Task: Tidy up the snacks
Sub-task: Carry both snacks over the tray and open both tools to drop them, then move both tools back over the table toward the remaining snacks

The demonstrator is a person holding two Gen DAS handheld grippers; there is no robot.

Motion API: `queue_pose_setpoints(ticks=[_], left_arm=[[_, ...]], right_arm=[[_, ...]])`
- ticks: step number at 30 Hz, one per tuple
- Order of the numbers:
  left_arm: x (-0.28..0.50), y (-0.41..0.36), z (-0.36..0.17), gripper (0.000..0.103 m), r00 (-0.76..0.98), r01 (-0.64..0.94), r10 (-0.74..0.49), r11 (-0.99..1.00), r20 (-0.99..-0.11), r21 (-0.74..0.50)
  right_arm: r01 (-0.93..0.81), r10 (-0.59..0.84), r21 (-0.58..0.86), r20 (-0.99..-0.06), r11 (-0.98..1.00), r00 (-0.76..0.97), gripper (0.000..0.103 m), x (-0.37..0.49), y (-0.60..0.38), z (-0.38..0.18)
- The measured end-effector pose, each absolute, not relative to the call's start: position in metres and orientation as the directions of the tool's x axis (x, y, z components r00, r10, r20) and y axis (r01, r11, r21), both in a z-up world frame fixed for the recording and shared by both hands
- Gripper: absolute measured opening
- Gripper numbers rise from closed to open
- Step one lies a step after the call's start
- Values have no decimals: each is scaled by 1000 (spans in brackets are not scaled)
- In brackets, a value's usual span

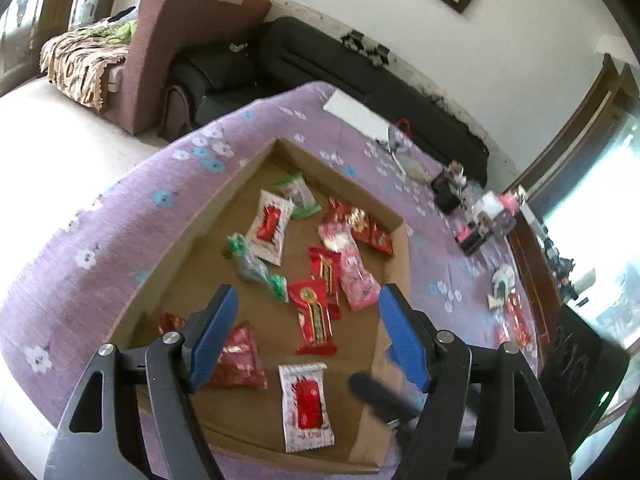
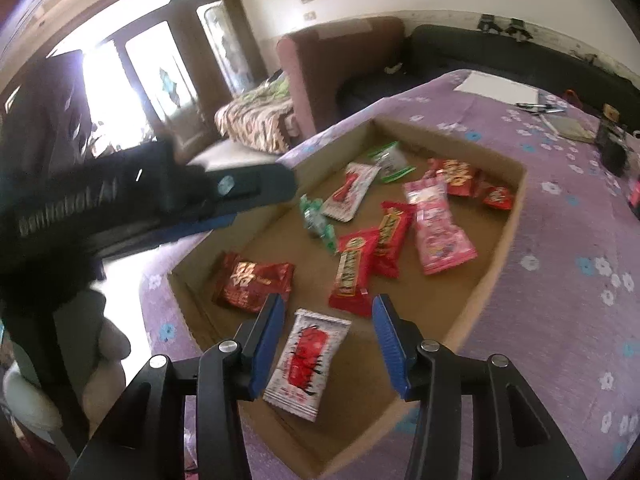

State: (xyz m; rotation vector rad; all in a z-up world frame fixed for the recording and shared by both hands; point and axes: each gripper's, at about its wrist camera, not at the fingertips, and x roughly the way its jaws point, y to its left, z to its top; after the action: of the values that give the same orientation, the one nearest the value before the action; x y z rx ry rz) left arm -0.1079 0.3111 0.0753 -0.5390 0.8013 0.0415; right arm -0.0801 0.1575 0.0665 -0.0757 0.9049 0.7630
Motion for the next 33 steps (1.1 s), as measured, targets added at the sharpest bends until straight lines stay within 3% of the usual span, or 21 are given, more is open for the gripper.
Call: queue_pose_setpoints(ticks=[3, 19, 25, 29, 33], left_arm=[[-104, 297, 75, 73, 680, -207, -195, 874, -707, -440], [-89, 199, 71, 73, 588, -47, -271, 929, -762, -367], [-90, 168, 69, 73, 583, -15, -176, 974, -793, -227], [-94, 153, 69, 73, 611, -34, -12, 999, -792, -42], [-94, 150, 66, 73, 612, -65, 85, 996, -786, 57]], right_arm=[[-585, 559, 260, -717, 768, 416, 56, -74, 131, 73], [-220, 411, 348, -729, 911, 547, 60, -34, -54, 53], [-151, 382, 363, -733, 920, 563, 60, -35, -86, 44], [-123, 364, 361, -738, 924, 568, 62, -35, -100, 39], [-89, 345, 363, -739, 928, 579, 62, -37, -118, 39]])
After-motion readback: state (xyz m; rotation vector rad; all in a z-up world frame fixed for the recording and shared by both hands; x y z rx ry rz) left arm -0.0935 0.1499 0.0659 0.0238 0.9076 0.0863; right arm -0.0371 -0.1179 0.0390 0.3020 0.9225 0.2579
